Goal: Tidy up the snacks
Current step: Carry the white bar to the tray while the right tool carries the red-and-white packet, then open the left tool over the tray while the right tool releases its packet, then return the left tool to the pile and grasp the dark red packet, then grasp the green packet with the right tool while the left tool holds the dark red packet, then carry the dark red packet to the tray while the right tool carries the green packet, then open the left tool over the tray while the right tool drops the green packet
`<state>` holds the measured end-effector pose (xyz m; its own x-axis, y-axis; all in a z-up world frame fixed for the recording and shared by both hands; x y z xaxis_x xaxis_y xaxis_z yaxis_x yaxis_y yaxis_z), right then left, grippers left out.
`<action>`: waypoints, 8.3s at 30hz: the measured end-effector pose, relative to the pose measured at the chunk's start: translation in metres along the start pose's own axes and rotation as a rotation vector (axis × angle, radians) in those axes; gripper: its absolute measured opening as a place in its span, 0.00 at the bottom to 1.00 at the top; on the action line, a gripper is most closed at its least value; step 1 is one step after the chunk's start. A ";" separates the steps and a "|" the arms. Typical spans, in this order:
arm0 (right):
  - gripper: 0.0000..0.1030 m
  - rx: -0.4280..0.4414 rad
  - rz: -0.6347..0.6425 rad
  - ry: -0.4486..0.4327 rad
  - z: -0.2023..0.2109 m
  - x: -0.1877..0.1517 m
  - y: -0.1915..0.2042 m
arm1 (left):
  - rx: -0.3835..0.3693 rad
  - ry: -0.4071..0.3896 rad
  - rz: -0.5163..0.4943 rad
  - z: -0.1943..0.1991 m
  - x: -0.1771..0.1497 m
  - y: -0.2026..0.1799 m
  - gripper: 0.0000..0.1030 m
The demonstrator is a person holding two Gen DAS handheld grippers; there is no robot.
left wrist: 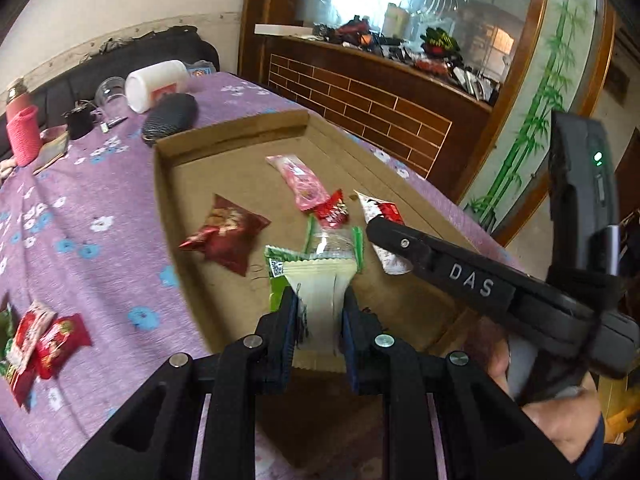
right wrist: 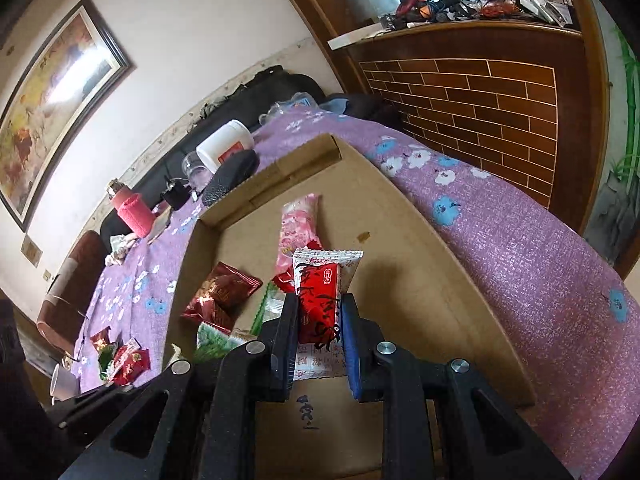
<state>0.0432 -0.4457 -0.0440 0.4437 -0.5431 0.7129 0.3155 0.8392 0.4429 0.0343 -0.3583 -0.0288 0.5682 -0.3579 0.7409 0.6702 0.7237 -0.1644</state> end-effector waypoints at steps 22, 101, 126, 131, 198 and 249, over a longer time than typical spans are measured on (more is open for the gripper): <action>0.26 -0.031 -0.025 -0.105 0.018 0.016 -0.005 | -0.051 -0.060 0.003 0.028 0.014 -0.008 0.43; 0.67 0.446 0.674 0.389 -0.100 -0.149 0.355 | 0.507 -0.027 0.564 0.160 -0.090 0.378 0.34; 0.45 0.314 0.530 0.121 -0.052 -0.108 0.285 | 0.402 -0.103 0.445 0.153 -0.062 0.331 0.33; 0.45 0.318 0.485 0.128 -0.059 -0.101 0.279 | 0.390 -0.120 0.343 0.146 -0.052 0.304 0.33; 0.45 0.039 0.041 -0.086 0.000 0.027 0.037 | 0.073 -0.086 0.027 0.058 0.016 0.049 0.34; 0.59 0.075 0.025 -0.181 0.015 0.042 0.037 | 0.039 -0.046 0.069 0.040 0.006 0.043 0.50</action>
<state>0.0613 -0.4371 0.0102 0.2906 -0.5141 0.8070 0.2400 0.8556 0.4586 0.0477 -0.3059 -0.0056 0.5894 -0.2791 0.7581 0.6103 0.7687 -0.1914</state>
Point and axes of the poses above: each gripper's, at about its wrist camera, not at the fingertips, and z roughly against the way its jaws point, y to its left, x to its top, the point moved 10 cm from there along -z, roughly the way its jaws point, and after that the axes turned 7 degrees about -y, right-handed, at the moved point
